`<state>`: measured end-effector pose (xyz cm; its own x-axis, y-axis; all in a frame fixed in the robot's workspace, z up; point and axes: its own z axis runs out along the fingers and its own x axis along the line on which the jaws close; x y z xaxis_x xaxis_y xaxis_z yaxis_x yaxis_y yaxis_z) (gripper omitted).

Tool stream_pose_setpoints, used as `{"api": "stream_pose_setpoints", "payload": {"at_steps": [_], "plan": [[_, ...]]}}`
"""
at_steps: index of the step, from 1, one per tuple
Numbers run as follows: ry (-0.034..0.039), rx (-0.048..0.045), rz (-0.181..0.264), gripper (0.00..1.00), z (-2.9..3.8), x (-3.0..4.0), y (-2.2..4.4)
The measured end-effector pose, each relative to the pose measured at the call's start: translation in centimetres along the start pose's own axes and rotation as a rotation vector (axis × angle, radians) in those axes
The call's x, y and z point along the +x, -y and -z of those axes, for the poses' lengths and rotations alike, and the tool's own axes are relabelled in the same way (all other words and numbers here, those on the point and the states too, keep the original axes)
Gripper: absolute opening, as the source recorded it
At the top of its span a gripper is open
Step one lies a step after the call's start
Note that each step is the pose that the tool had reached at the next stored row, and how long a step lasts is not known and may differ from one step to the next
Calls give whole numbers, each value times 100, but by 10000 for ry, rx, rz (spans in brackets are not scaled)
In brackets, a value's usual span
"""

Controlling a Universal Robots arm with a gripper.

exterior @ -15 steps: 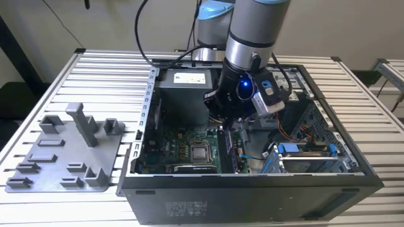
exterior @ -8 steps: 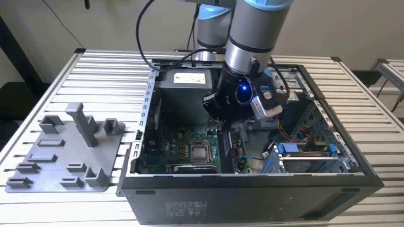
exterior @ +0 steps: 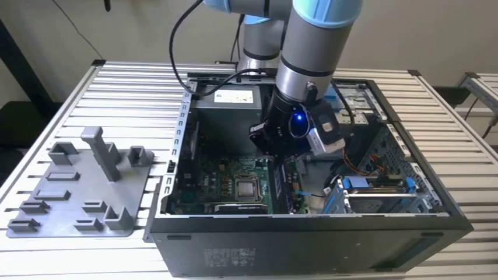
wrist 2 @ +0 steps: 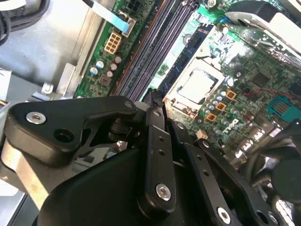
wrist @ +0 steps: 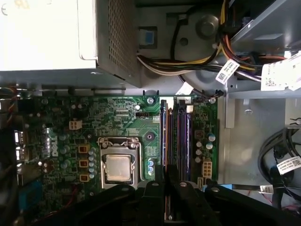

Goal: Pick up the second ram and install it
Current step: 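Insert the second ram into the second slot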

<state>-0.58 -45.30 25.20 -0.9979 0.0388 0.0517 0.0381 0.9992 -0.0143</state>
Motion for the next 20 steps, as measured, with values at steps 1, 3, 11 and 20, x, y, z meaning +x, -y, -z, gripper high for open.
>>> {"api": "stream_pose_setpoints", "payload": {"at_steps": [1, 3, 11, 20], "plan": [[0, 1, 0, 15, -18, -1, 3], [0, 2, -1, 15, -41, -2, 3], [19, 14, -174, 15, -99, -5, 7], [24, -6, -282, 15, -179, -12, 77]]}}
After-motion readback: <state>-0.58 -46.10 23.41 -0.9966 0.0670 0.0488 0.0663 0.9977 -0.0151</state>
